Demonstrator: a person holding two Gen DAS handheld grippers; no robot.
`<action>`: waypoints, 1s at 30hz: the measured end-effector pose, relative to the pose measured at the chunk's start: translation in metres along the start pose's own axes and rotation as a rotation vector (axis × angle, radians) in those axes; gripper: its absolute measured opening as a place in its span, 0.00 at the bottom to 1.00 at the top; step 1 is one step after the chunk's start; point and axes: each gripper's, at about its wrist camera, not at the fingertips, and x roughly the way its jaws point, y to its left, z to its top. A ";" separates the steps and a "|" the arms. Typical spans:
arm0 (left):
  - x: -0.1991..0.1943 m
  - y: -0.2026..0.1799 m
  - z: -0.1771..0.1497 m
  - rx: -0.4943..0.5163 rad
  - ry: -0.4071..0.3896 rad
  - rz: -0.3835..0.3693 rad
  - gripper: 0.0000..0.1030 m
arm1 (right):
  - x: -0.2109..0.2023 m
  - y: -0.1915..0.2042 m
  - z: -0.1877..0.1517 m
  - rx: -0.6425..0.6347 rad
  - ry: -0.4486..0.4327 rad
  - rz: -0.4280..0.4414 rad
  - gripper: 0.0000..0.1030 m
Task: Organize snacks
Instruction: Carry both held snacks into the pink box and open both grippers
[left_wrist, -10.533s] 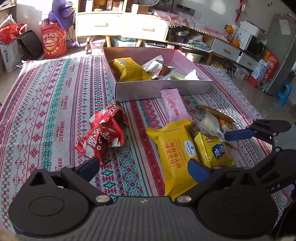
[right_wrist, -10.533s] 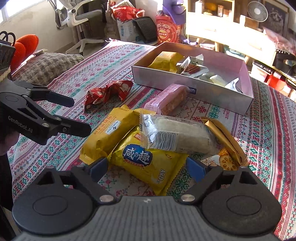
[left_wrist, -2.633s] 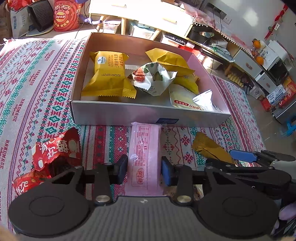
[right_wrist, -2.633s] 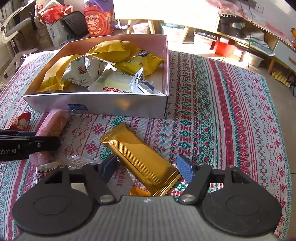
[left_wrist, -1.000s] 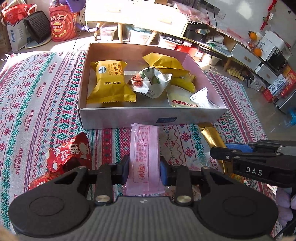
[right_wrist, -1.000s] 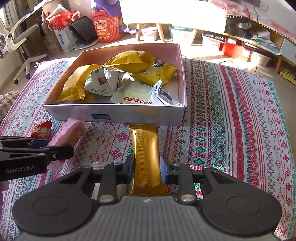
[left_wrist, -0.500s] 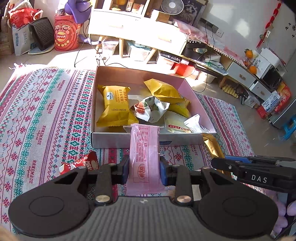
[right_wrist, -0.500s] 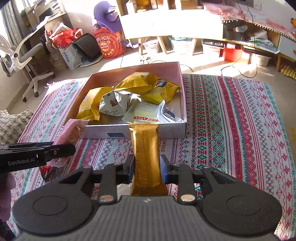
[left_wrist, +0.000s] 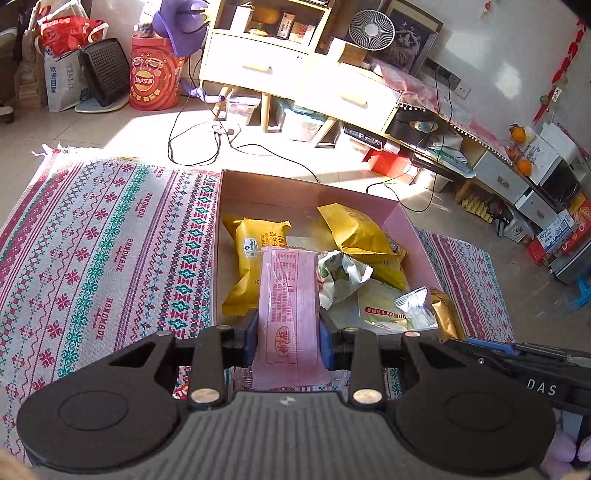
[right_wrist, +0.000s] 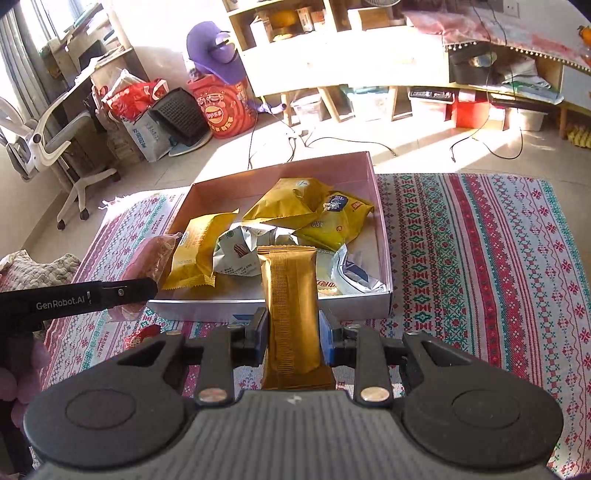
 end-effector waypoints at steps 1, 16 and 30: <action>0.003 0.000 0.005 -0.004 -0.001 0.001 0.37 | 0.003 0.000 0.004 0.009 -0.002 0.001 0.25; 0.061 -0.026 0.050 0.053 -0.037 0.002 0.37 | 0.039 -0.010 0.025 0.081 -0.078 -0.010 0.25; 0.067 -0.031 0.049 0.067 -0.053 -0.011 0.60 | 0.032 -0.016 0.027 0.107 -0.118 -0.031 0.54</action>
